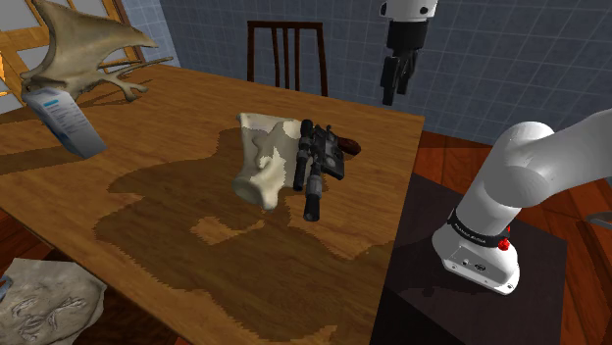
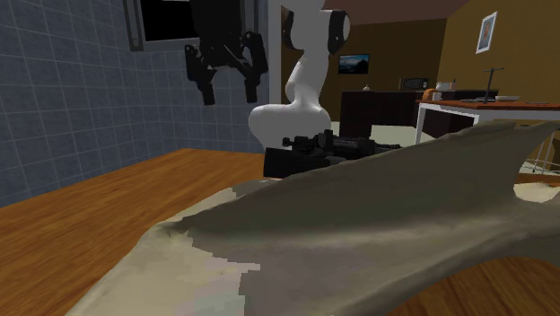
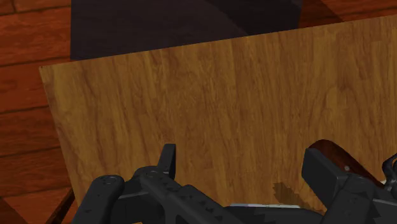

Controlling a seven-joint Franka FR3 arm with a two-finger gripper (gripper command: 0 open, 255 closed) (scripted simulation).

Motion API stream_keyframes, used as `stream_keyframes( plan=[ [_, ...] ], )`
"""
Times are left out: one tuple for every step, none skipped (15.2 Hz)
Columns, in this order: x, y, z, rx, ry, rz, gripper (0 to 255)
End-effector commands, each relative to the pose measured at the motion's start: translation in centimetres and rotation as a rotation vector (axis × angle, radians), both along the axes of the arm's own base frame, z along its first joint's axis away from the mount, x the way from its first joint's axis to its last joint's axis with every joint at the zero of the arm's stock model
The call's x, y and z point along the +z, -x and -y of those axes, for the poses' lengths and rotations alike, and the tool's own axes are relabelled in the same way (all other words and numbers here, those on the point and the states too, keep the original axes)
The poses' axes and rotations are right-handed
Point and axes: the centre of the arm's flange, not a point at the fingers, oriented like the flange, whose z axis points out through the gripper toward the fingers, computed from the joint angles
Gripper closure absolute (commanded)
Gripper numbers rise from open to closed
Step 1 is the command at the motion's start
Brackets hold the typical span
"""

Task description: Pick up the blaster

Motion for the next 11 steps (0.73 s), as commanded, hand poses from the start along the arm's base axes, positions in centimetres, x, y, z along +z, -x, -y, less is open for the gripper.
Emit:
stream_keyframes(
  plan=[
    [0.0,0.0,0.0,0.0,0.0,0.0,0],
    [-0.1,0.5,-1.2,-0.024,0.001,0.005,0],
    [-0.1,1.0,-2.5,-0.047,0.002,0.01,0],
    [-0.2,1.4,-3.8,-0.071,0.004,0.016,0],
    [-0.2,1.8,-5.1,-0.094,0.005,0.021,0],
    [-0.3,2.2,-6.3,-0.118,0.006,0.026,0],
    [-0.4,2.5,-7.6,-0.141,0.007,0.031,0],
    [-0.5,2.8,-8.9,-0.165,0.008,0.037,0],
    [-0.6,3.1,-10.3,-0.188,0.01,0.042,0],
    [-0.6,3.4,-11.6,-0.212,0.011,0.047,0],
    [-0.7,3.6,-12.9,-0.235,0.012,0.052,0]
  ],
)
